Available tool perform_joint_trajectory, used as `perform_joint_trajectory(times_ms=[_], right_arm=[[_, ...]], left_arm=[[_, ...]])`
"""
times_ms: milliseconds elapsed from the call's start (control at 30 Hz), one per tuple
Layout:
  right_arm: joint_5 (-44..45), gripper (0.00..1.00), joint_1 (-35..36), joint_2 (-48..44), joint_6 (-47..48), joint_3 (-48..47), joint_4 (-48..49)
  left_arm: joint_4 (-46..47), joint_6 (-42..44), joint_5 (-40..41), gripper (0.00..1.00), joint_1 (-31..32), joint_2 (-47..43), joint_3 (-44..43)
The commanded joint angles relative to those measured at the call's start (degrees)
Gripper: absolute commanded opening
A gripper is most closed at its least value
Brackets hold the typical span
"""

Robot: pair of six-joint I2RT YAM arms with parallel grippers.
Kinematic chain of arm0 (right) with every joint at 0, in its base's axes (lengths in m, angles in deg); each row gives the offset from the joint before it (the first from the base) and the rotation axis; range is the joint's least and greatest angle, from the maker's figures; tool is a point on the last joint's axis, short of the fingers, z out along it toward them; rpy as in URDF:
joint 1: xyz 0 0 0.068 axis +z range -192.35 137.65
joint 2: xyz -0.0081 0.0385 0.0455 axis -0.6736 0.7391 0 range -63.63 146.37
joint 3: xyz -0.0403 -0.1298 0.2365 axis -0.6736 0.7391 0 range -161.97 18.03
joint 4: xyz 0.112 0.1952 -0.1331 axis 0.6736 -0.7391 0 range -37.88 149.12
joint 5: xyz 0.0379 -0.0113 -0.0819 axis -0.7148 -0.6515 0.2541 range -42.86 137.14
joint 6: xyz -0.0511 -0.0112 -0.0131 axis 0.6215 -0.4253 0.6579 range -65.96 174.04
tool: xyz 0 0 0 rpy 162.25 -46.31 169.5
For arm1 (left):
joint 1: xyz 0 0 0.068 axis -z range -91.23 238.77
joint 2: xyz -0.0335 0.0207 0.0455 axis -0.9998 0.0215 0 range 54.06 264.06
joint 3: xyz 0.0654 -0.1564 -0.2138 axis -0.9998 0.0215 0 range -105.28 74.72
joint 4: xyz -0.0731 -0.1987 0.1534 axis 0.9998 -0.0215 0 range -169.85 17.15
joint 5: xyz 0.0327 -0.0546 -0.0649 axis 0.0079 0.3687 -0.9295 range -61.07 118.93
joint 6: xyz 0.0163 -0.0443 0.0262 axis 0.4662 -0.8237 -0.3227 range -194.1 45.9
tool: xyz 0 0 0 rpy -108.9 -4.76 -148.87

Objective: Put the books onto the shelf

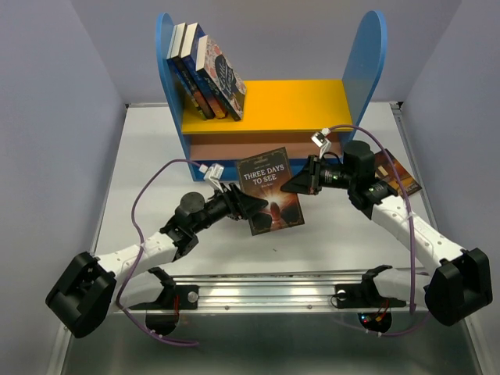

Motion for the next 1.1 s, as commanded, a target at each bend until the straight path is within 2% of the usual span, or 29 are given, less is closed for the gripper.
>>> perform_joint_trajectory(times_ms=[0,67,100,167,200,267,300,367,400,433,467,500,533,633,667,867,1067], right_arm=[[-3.7,0.01,-0.3,-1.0,-0.9,-3.2,5.6],[-3.7,0.01,-0.3,-0.7,-0.7,-2.8,5.6],[-4.0,0.01,-0.3,-0.1,-0.7,-2.7,5.6],[-3.9,0.01,-0.3,0.6,-0.5,-2.6,5.6],[-3.9,0.01,-0.3,1.2,-0.3,-2.6,5.6],[-3.3,0.01,-0.3,1.7,0.0,-2.8,5.5],[-3.2,0.01,-0.3,2.0,0.1,-2.8,5.5],[-2.0,0.08,-0.3,2.5,0.3,-3.2,5.2],[1.9,0.51,-0.3,2.3,3.1,-4.2,2.3],[1.9,0.52,-0.3,2.3,3.1,-4.2,0.6],[3.3,0.64,-0.3,2.1,4.5,-4.9,0.6],[7.8,0.94,-0.3,2.0,6.0,-6.8,-4.5],[10.3,1.0,-0.3,1.4,8.4,-7.6,-6.6],[22.5,1.0,-0.3,-1.3,10.4,-9.1,-13.1],[29.5,1.0,-0.3,-2.2,10.7,-9.1,-15.4],[54.7,1.0,-0.3,-8.9,10.5,-9.6,-22.3],[64.5,1.0,-0.3,-12.3,10.1,-9.8,-24.7]], left_arm=[[3.8,1.5,1.0,0.72,-0.6,-3.7,-1.1],[2.5,2.1,2.1,0.61,-0.6,-4.2,-1.3],[2.2,2.7,2.2,0.53,-0.8,-4.6,-1.5],[1.7,3.1,1.8,0.43,-0.9,-4.8,-1.8],[1.7,3.6,1.4,0.3,-0.8,-4.8,-2.2],[1.2,4.6,0.7,0.15,-0.9,-4.8,-2.7],[0.7,5.1,0.7,0.0,-0.9,-4.7,-3.4],[-1.1,6.6,0.5,0.0,-0.9,-4.4,-4.4],[-2.1,8.1,0.9,0.0,-0.9,-4.8,-5.2],[-2.1,8.1,0.9,0.0,-0.9,-5.0,-5.5],[-2.5,8.8,1.1,0.0,-0.9,-5.2,-5.8],[-2.9,9.6,1.7,0.0,-0.9,-5.5,-6.2],[-4.6,11.3,2.2,0.0,-0.9,-5.8,-6.9],[-9.0,14.7,4.6,0.0,-0.8,-7.0,-10.0],[-9.6,15.6,5.0,0.0,-0.8,-7.7,-11.2],[-14.2,22.4,5.6,0.0,-0.8,-10.8,-16.0],[-19.4,26.8,3.1,0.0,-0.6,-12.6,-21.3]])
